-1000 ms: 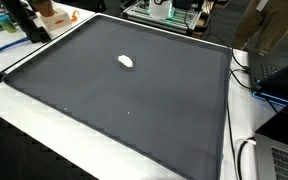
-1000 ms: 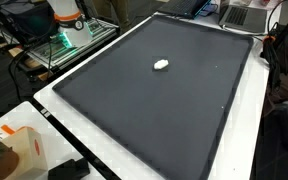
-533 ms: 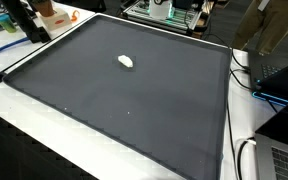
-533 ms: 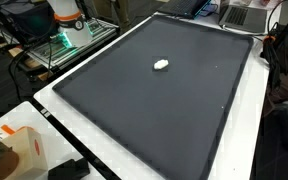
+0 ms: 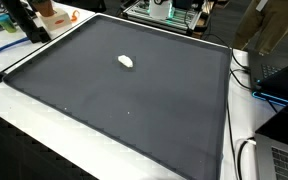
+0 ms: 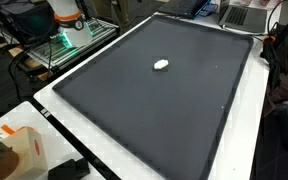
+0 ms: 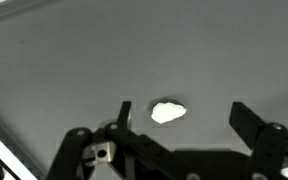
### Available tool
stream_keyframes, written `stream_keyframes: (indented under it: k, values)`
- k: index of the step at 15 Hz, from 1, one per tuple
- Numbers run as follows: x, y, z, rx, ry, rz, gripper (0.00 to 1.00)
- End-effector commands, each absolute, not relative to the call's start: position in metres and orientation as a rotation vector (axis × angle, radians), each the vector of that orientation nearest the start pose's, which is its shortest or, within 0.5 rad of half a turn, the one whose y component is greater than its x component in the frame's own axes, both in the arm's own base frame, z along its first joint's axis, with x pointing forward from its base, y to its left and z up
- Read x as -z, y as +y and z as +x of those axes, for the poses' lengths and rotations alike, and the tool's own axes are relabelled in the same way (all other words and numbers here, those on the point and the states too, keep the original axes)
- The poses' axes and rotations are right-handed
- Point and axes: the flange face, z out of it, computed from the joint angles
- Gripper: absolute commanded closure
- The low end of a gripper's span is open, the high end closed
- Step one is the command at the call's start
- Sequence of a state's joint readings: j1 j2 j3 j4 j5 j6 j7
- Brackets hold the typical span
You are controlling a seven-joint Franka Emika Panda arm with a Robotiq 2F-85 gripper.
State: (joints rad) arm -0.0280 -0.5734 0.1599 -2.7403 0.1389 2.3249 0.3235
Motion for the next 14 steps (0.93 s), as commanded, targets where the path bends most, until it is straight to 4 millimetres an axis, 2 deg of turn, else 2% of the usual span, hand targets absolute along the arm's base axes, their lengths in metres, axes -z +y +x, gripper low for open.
stream_keyframes:
  k: [1, 5, 8, 9, 10, 14]
  values:
    - [-0.402, 0.057, 0.377, 0.413, 0.530, -3.047, 0.00]
    - [-0.395, 0.088, 0.387, 0.631, 0.443, -3.109, 0.00]
    - [-0.375, 0.106, 0.386, 0.640, 0.433, -3.179, 0.00]
    - [-0.368, 0.110, 0.383, 0.589, 0.428, -3.196, 0.00]
    - [-0.381, 0.106, 0.384, 0.625, 0.422, -3.165, 0.00]
    - [-0.370, 0.111, 0.384, 0.587, 0.415, -3.179, 0.00]
